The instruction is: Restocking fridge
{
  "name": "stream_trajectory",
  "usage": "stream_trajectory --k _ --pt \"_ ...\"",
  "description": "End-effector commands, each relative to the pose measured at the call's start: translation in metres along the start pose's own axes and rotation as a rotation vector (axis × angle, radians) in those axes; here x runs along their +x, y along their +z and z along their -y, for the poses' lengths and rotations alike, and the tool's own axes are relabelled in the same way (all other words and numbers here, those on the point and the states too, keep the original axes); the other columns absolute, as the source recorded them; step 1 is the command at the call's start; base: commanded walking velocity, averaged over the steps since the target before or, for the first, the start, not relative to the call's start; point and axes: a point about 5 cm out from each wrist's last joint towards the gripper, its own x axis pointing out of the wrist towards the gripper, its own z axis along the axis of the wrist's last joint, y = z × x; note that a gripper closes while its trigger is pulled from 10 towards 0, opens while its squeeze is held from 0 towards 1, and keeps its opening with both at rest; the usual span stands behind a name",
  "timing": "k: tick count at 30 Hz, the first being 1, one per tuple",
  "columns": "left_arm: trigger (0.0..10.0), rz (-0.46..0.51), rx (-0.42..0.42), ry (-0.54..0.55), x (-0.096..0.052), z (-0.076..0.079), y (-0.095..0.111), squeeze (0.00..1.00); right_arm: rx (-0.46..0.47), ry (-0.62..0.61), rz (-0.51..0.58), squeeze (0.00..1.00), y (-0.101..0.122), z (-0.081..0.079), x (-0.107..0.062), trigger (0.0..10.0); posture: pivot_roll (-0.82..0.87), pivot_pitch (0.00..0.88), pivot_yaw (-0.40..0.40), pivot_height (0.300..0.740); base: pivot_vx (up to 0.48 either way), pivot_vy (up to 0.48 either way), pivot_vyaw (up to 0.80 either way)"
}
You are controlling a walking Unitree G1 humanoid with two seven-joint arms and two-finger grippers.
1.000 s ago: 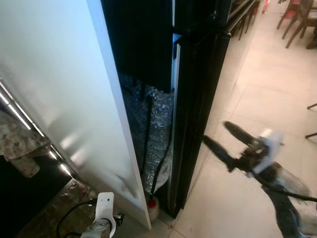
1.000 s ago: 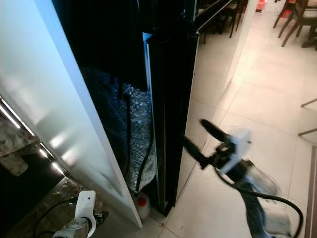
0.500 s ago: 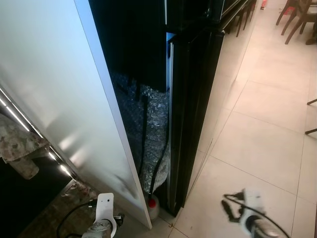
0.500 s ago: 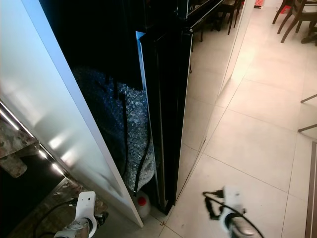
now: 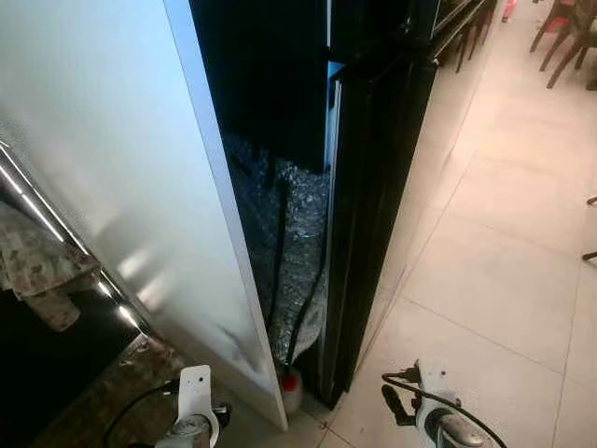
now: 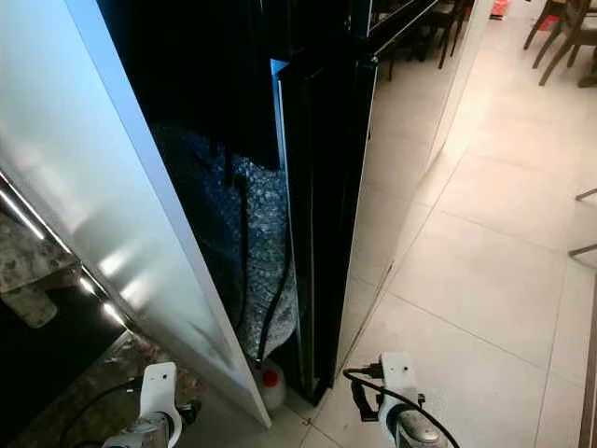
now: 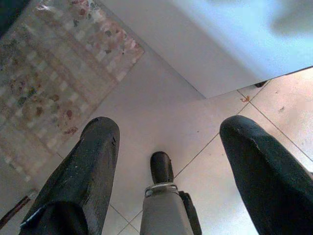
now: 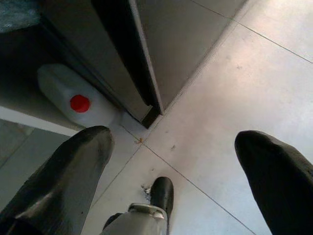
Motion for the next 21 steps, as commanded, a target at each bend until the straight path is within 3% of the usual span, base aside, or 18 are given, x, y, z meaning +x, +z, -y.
stream_trajectory --k 1,7,21 --pt "10.0 -0.024 0.013 -0.005 0.000 -0.003 -0.005 0.00 0.021 -0.024 -0.019 0.00 -0.006 0.001 -0.001 10.0 -0.20 0.000 0.051 0.740 0.000 0.000 0.00" --pt "10.0 -0.025 0.007 -0.007 0.000 -0.003 -0.006 0.00 0.003 -0.002 -0.033 0.00 -0.012 -0.003 -0.002 10.0 -0.20 0.000 0.052 0.740 0.000 0.000 0.00" --pt "10.0 -0.035 -0.021 -0.004 -0.001 0.003 -0.012 0.00 0.022 -0.035 -0.015 0.00 -0.008 0.009 -0.003 10.0 -0.19 0.000 0.013 0.740 0.000 0.000 0.00"
